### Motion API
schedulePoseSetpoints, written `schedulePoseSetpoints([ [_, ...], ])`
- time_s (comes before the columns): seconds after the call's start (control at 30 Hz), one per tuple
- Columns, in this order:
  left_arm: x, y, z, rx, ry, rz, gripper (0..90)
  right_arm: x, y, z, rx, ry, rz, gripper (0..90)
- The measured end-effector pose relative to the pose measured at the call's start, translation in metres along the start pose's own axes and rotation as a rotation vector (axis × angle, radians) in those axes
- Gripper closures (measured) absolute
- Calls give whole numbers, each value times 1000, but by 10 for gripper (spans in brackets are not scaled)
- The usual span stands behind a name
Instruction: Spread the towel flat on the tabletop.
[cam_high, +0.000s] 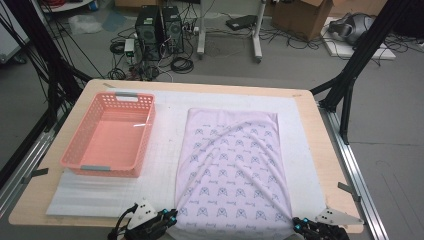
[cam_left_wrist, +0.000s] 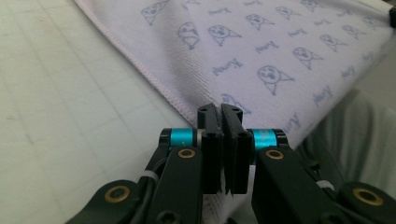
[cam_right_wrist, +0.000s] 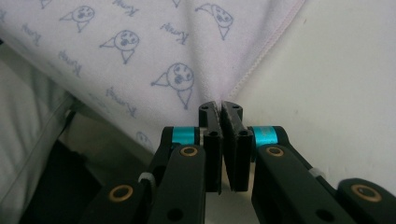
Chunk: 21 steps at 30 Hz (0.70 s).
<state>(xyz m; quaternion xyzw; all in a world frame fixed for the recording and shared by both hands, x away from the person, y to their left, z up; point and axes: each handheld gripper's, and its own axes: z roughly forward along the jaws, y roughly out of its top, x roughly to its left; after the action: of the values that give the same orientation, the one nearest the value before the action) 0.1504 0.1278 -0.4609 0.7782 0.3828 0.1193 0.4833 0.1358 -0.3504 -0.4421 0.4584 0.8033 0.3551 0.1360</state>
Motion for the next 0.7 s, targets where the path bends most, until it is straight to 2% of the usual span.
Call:
schedulePoseSetpoints([
  [0.03,-1,1,0,-10,4,15,821,0,0,-1,-5,5,9,852],
  [0.07,-3,2,1,-40,34,32,746,-1,1,-2,-14,5,7,834],
  [0.1,-3,4,1,-62,51,32,661,0,3,-2,-38,-5,3,795],
  [0.13,-1,6,1,-84,59,26,643,0,5,-2,-62,-15,5,710],
  [0.17,1,8,3,-101,69,14,631,-1,7,0,-83,-23,23,685],
  [0.23,6,10,7,-105,63,-19,606,-2,13,5,-108,-47,39,661],
  [0.3,9,11,11,-93,66,-16,601,-3,20,14,-113,-77,46,660],
  [0.33,10,11,13,-79,70,-11,601,-3,22,18,-106,-86,50,663],
  [0.4,11,10,12,-78,71,-15,597,-2,24,30,-56,-94,35,758],
  [0.43,12,10,11,-79,71,-17,596,-1,24,31,-64,-84,23,862],
  [0.5,12,10,8,-81,72,-12,595,-1,25,28,-46,-81,10,875],
  [0.57,13,9,5,-92,75,-14,593,-4,20,19,-19,-105,8,878],
  [0.6,14,9,4,-95,74,-17,591,-7,17,14,-13,-115,12,878],
  [0.7,16,10,4,-94,72,-27,586,-12,9,6,-19,-105,35,875],
])
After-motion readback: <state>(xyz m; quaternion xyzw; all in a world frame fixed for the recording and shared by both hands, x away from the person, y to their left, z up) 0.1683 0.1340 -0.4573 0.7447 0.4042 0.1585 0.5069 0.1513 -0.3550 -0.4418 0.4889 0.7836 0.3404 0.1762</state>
